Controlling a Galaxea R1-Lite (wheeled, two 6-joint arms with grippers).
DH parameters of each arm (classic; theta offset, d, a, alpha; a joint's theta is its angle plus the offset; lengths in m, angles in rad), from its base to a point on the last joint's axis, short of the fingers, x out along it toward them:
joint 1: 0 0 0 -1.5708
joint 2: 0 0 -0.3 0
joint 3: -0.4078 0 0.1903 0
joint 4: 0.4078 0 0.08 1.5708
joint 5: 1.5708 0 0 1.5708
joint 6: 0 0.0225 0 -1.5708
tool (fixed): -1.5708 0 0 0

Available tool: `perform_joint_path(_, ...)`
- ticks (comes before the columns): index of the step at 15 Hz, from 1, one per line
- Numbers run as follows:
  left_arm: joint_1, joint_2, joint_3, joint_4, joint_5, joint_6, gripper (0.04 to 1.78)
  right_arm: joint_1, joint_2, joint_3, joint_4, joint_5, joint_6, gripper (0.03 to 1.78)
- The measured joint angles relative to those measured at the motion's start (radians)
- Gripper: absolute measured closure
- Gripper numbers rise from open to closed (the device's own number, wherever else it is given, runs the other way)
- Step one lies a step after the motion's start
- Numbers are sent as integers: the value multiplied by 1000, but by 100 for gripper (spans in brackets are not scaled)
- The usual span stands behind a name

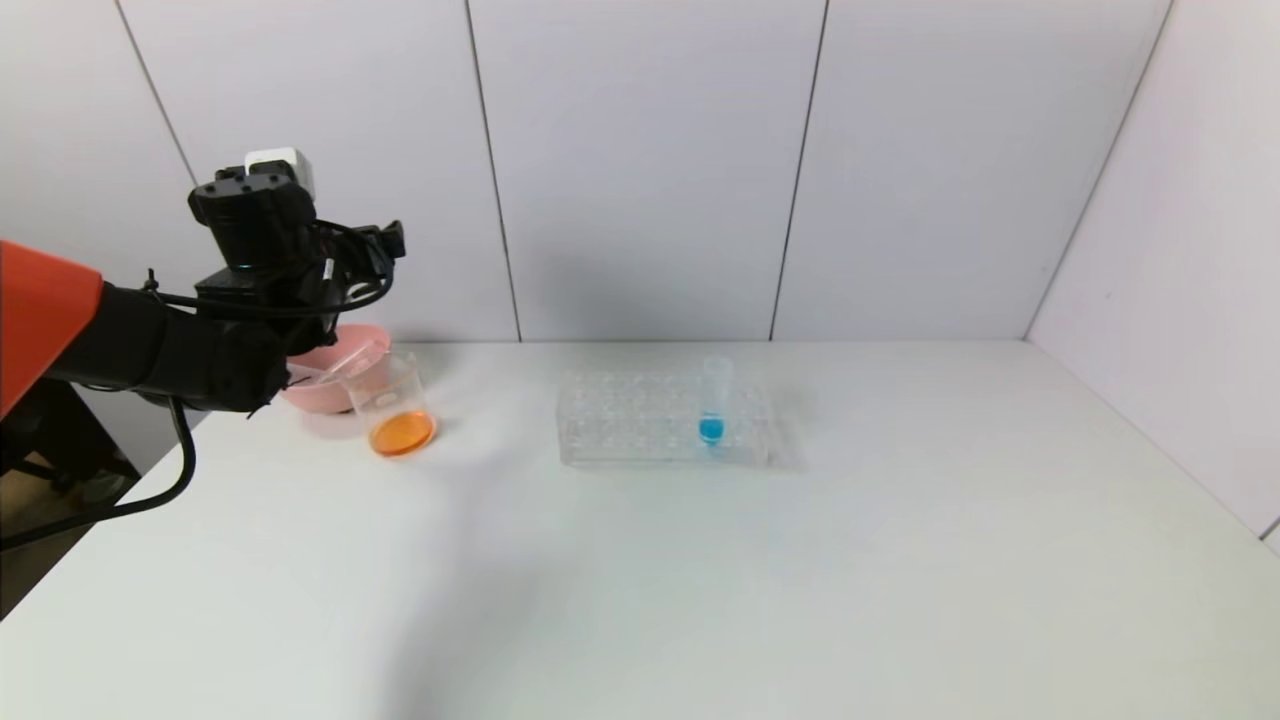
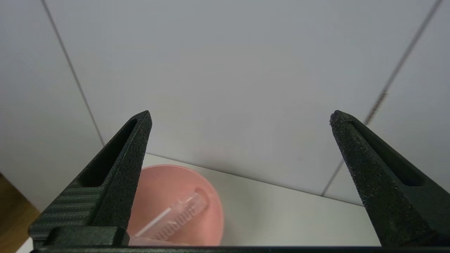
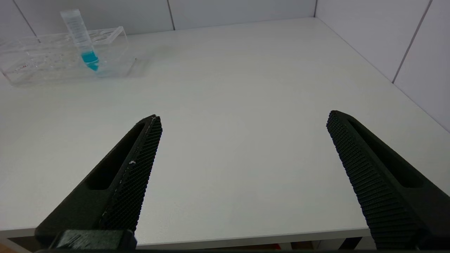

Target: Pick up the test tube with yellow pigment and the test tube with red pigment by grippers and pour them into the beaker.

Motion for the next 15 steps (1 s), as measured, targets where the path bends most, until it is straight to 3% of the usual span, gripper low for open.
perform_joint_path(4,-79,-125,141,-4,-53,12,6,0,0,0,0,0,0,10)
perform_joint_path(8,-123,-333,338,-3,-136,116,6,0,0,0,0,0,0,10)
perform_joint_path(12,-129,-586,513,26,-138,267,6,0,0,0,0,0,0,10)
perform_joint_path(15,-89,-790,631,77,-114,331,6,0,0,0,0,0,0,10)
